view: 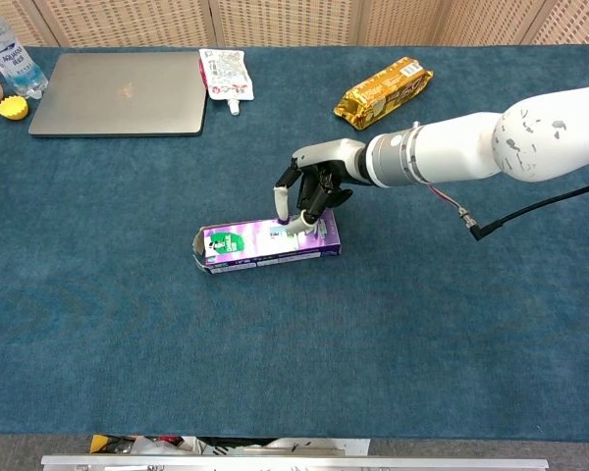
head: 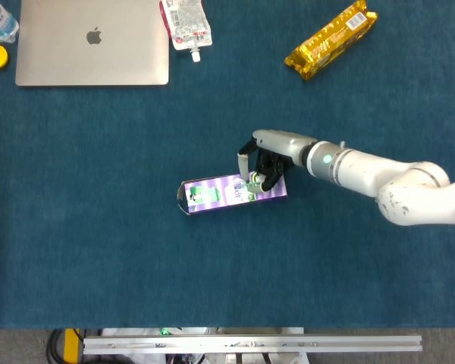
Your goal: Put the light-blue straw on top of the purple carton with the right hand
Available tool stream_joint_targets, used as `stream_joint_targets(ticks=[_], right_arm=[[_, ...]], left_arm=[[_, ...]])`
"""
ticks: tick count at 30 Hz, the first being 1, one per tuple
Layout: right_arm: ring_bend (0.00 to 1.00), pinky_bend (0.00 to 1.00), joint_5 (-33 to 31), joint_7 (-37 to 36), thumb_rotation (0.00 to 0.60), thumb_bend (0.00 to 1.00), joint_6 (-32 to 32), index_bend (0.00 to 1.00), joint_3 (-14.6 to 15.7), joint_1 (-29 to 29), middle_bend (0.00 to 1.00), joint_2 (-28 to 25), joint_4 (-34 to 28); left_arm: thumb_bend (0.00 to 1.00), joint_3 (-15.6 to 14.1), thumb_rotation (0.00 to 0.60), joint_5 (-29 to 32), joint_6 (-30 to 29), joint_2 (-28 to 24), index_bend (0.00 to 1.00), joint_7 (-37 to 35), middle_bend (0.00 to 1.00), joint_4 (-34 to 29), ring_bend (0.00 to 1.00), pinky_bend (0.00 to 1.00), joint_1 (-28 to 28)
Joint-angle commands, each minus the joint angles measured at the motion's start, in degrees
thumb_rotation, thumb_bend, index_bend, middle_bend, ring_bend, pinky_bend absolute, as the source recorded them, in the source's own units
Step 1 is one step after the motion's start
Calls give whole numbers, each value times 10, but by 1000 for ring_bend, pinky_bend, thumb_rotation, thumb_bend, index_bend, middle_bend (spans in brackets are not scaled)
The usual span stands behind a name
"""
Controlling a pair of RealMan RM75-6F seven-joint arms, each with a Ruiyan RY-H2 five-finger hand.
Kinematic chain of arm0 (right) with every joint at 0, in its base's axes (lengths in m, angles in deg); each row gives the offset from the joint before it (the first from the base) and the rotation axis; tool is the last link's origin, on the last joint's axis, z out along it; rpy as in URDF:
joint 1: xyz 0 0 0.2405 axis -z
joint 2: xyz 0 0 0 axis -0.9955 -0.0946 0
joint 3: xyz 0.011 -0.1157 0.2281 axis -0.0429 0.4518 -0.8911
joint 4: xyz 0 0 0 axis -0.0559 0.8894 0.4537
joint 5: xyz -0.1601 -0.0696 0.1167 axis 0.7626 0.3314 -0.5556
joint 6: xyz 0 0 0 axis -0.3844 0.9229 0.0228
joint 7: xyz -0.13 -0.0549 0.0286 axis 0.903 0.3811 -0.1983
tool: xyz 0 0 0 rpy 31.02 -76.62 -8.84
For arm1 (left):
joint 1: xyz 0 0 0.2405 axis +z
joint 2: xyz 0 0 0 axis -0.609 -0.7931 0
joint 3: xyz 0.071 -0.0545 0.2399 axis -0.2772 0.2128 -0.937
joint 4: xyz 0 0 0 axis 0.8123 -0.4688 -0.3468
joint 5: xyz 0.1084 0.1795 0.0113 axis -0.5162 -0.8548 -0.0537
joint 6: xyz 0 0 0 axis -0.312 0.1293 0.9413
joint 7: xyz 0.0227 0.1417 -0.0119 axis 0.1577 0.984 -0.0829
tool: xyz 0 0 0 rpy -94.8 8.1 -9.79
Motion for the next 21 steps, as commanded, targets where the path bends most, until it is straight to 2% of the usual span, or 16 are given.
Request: stream_joint_targets(ticks=[1,6,17,21], right_arm=[[1000,1000,6,19,600,209,25,554,10,-1,1000,-2,0],[1000,1000,6,41,600,213,63,551,21,3,1000,-12,-15],[1000,1000,19,71,600,217,97,551,34,24,1000,-71,-82],[1000,1000,28,88,600,270,101,551,46,28,1000,-85,-101]], left_arm=[[258,0,600,1,1,0,218,-1,143,1,148,155,0],[258,0,600,-1,1,0,218,-1,143,1,148,155,0],[258,-2,600,0,5,4,217,0,143,4,148,155,-1],[258,-2,600,1,5,4,217,0,143,4,148,155,0]])
